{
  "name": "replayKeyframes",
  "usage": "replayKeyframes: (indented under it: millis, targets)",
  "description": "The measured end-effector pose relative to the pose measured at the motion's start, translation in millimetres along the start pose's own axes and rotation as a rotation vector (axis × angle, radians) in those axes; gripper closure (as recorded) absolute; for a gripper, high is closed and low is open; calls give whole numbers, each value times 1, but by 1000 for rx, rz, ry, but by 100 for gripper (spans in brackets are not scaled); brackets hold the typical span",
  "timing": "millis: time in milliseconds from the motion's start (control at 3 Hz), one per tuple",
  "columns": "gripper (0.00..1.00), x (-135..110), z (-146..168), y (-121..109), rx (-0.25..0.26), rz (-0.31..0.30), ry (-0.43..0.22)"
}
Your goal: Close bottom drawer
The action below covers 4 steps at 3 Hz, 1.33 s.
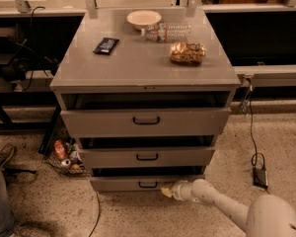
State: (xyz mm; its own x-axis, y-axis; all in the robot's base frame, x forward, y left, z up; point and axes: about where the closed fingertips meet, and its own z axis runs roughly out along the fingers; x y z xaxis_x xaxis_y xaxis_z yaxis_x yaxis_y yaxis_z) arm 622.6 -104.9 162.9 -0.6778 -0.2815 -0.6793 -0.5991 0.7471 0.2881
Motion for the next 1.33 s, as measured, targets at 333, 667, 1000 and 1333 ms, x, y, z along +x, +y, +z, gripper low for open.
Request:
replayKeyframes:
  millis: [333,667,1000,1333]
  targets:
    - [100,-22,8,-19,5,-29,-44]
    - [100,-23,7,-21,8,-34,-50]
    - [100,-6,-40,-31,23,-35,-79]
    - [100,22,-102,-26,56,1,-90]
